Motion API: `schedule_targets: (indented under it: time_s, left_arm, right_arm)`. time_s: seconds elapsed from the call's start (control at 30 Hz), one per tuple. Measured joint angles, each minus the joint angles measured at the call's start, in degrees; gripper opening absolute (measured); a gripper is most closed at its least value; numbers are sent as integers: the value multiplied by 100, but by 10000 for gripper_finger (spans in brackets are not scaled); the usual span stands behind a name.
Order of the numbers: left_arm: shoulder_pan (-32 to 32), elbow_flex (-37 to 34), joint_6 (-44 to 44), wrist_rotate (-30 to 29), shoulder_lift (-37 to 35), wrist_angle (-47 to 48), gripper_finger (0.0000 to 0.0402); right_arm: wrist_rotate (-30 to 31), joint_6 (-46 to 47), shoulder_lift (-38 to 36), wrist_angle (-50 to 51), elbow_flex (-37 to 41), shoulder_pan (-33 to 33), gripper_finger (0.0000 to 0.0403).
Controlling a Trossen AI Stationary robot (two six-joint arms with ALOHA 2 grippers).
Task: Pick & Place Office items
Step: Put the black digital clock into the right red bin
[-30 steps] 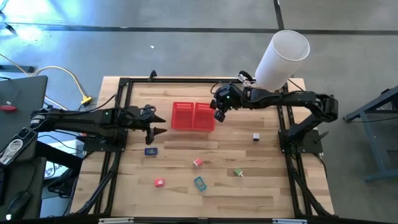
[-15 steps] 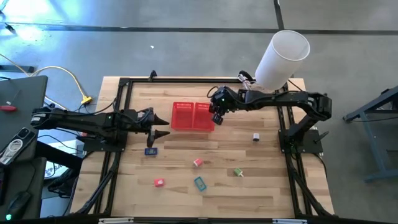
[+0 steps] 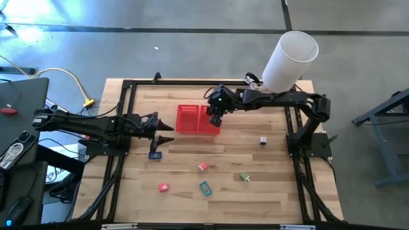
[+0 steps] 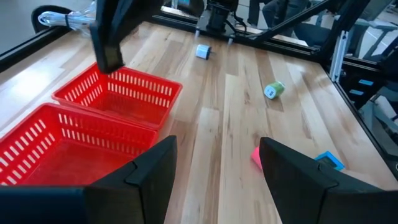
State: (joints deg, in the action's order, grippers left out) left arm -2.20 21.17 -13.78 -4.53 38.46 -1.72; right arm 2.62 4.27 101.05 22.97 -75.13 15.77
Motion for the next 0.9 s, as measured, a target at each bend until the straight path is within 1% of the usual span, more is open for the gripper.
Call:
schedule_targets:
  time_s: [0.2,0.47,0.67,0.9]
  left_arm:
    - [0,2,1,-1,2,7,222]
    - [2,-80,-13,-1,87,55,222]
    - [2,-90,-15,-1,364,-42,222]
    - [-17,-90,-114,-1,553,-209,222]
  right_arm:
    - [-6,-163,618,55,-385,-2,45]
    - [32,-180,807,-153,-429,11,45]
    - [26,-187,1007,-286,-437,59,45]
    - [212,-194,1203,-385,-424,79,45]
